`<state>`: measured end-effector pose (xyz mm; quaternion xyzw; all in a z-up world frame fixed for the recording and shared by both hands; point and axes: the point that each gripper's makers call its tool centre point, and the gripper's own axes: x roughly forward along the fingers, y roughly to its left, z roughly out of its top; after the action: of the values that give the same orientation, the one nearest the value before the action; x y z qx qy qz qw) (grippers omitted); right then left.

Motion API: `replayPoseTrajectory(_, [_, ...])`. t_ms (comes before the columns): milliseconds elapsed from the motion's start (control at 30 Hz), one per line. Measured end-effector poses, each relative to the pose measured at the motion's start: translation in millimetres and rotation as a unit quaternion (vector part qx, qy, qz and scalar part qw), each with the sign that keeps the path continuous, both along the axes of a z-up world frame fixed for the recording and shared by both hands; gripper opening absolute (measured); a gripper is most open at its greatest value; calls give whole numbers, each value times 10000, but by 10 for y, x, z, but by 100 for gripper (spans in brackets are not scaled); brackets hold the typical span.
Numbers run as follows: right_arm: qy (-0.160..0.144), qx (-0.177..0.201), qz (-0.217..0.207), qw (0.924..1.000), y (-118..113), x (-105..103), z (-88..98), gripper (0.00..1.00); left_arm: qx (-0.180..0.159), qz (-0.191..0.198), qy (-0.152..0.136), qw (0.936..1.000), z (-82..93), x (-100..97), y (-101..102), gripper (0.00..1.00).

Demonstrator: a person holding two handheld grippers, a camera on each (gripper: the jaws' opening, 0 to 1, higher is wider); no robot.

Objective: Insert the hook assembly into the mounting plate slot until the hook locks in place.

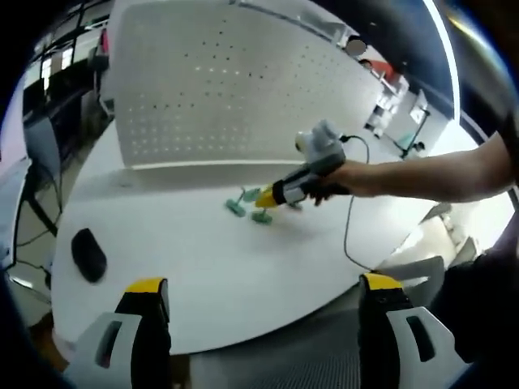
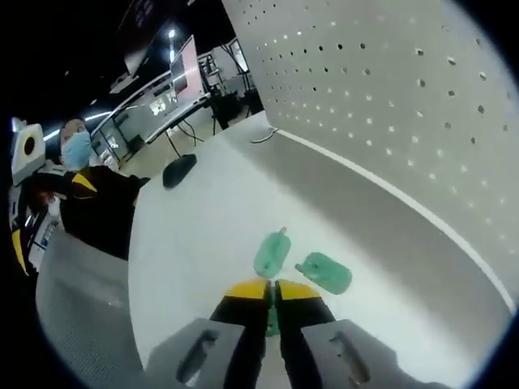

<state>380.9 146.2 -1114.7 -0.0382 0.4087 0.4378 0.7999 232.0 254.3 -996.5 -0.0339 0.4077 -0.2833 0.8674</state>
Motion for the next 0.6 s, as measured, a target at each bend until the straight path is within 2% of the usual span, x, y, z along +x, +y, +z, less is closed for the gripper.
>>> replayPoseTrajectory(233, [188,60,-199,9996,-15,-56,8,0,18,3,-45,10000,23,0,8,98])
replayPoseTrajectory(600, [82,182,-374,9991,-79,-45,159,0,17,11,-195,9998,120,-8,3,99])
